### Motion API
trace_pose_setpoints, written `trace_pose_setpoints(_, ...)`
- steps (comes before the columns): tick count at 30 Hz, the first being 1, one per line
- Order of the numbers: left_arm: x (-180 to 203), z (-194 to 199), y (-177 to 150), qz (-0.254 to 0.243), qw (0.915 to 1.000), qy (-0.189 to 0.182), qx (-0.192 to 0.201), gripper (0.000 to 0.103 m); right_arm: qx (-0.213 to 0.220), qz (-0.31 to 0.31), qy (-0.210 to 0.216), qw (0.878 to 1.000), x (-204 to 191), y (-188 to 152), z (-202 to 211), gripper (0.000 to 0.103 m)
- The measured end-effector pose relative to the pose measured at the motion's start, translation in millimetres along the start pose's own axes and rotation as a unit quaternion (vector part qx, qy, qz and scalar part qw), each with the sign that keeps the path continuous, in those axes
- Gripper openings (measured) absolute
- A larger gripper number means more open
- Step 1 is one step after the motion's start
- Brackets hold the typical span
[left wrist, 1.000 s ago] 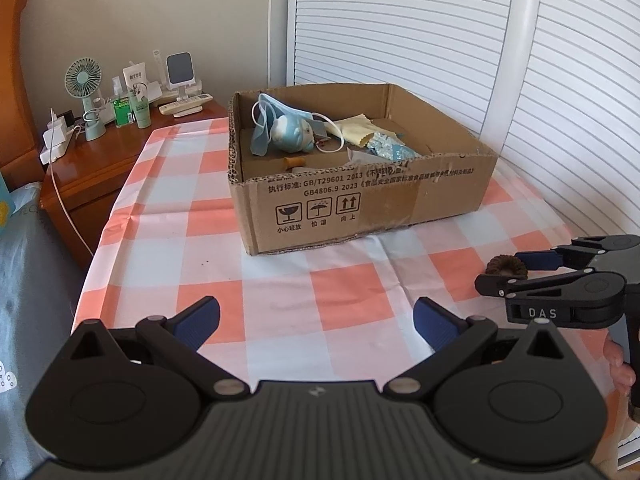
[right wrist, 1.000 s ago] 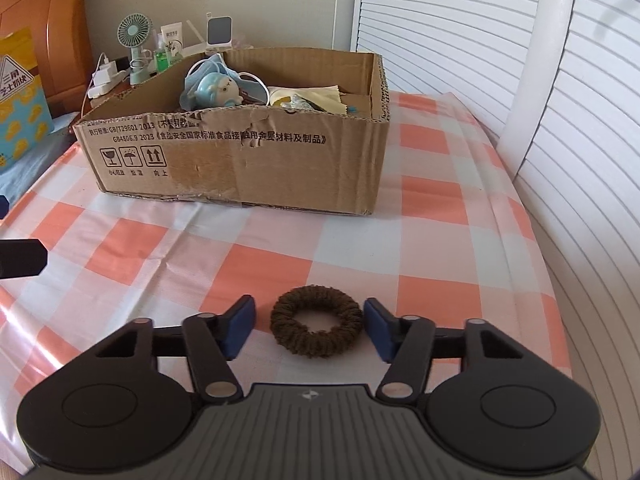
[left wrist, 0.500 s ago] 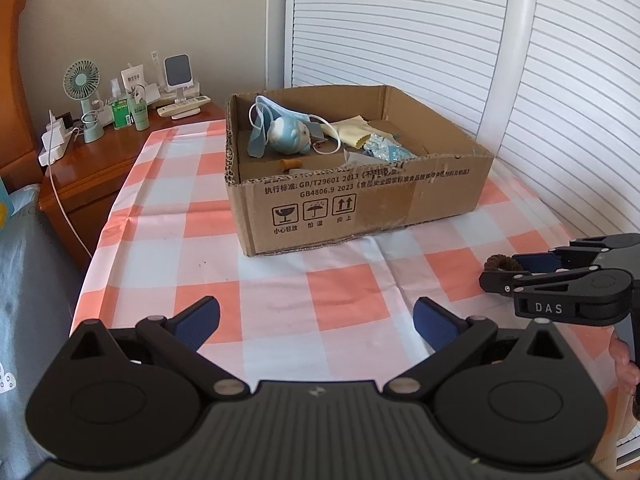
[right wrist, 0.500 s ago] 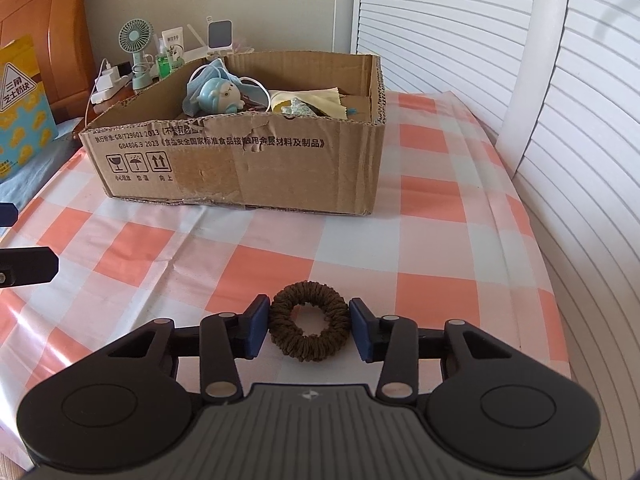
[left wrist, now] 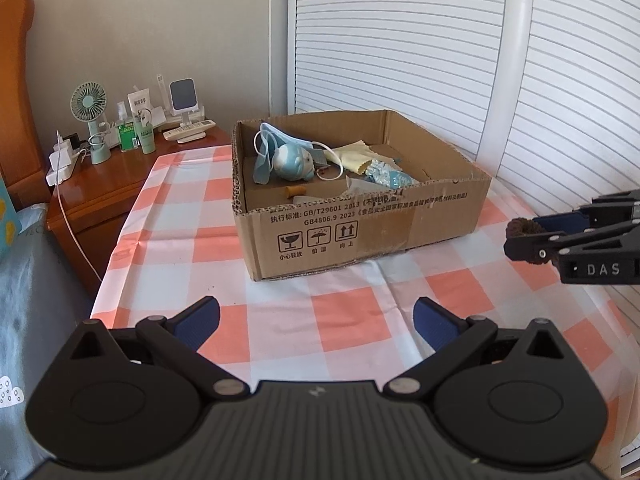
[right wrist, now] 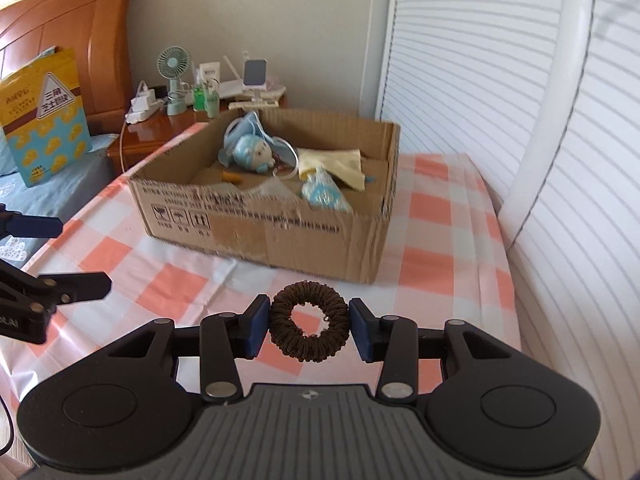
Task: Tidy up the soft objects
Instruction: 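Close the right gripper on the brown hair tie and lift it, then carry the hair tie over the box and open the right gripper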
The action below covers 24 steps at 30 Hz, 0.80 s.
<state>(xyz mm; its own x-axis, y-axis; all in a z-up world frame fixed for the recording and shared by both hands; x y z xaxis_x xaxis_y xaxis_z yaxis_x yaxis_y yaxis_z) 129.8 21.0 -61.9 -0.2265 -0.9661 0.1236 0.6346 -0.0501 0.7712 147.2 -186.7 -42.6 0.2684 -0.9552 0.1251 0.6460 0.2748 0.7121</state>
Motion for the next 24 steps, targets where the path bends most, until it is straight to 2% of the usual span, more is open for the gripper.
trace_pose_setpoints(12, -11, 3, 5, -0.001, 0.9998, 0.016, 0.013, 0.102, 0.056, 0.051, 0.021, 0.997, -16, 66, 5, 0.048)
trace_pose_setpoints(24, -33, 9, 13, 0.011, 0.9986, 0.033, 0.041, 0.102, 0.054, 0.06, 0.035, 0.996, -32, 120, -39, 0.048)
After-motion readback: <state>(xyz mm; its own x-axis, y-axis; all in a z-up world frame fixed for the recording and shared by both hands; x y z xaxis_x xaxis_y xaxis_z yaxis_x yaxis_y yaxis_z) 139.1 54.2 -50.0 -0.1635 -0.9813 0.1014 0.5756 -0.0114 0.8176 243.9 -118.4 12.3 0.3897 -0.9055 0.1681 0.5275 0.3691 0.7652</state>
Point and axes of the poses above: each gripper's, at about its wrist camera, not at the fingertips, and z roughly against the way its jaws point, x to its right, y to its top, the point moved 8 cm from there along -z, roughly the way its jaws point, and after that the axes turned 9 degrees about -y, right-handed, at the moved point
